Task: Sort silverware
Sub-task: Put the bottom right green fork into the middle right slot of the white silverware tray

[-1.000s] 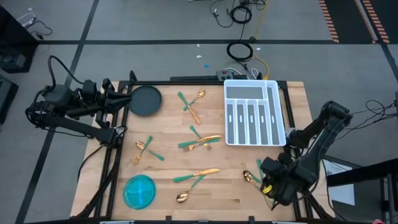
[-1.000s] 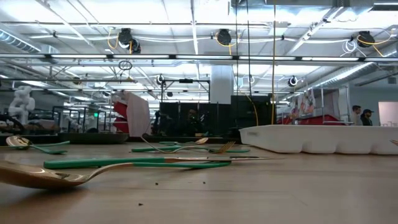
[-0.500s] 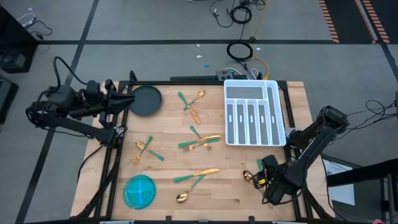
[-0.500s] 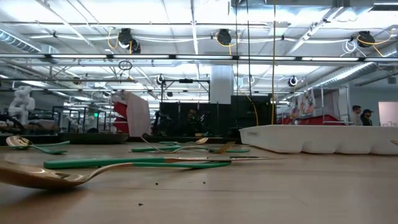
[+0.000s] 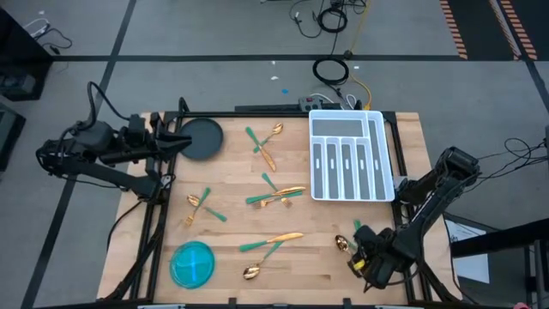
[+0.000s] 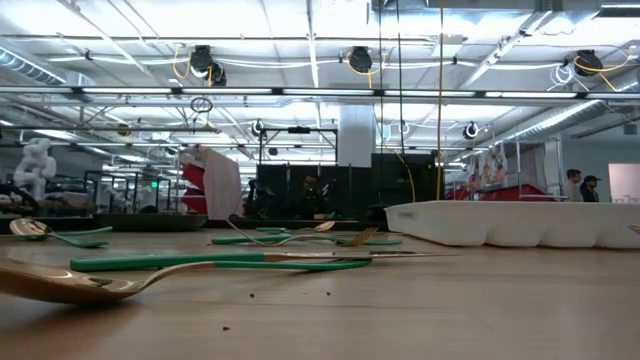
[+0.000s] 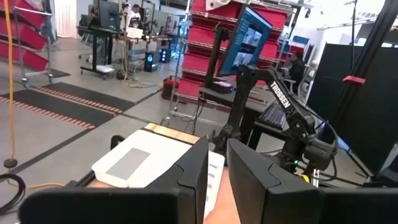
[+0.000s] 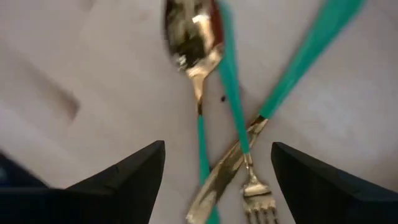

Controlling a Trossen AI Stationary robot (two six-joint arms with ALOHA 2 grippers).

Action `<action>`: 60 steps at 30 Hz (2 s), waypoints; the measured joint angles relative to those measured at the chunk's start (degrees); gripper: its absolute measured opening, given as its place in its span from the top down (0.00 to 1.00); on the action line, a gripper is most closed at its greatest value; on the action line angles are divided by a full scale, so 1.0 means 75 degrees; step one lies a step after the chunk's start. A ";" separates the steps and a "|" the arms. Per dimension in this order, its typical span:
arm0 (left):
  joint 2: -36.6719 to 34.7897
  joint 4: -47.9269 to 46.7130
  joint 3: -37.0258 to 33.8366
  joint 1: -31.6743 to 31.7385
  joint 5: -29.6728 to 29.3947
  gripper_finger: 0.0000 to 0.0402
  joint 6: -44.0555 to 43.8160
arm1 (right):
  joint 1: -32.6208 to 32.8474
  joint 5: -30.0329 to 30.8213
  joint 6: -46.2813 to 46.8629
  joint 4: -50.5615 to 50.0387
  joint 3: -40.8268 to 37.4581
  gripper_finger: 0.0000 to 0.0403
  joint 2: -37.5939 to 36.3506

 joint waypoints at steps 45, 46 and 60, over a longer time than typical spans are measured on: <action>0.0012 -0.0140 0.0000 0.0000 -0.0064 0.83 0.0012 | 0.1236 -0.2551 0.0816 0.0747 -0.1011 0.29 -0.0006; 0.0012 -0.0138 0.0002 0.0000 -0.0064 0.83 0.0012 | 0.1236 -0.2570 0.0818 0.0746 -0.1011 0.29 -0.0006; 0.0012 -0.0200 0.0003 0.0000 -0.0063 0.83 0.0015 | 0.1271 -0.2608 0.0720 0.1123 -0.1026 0.29 -0.0006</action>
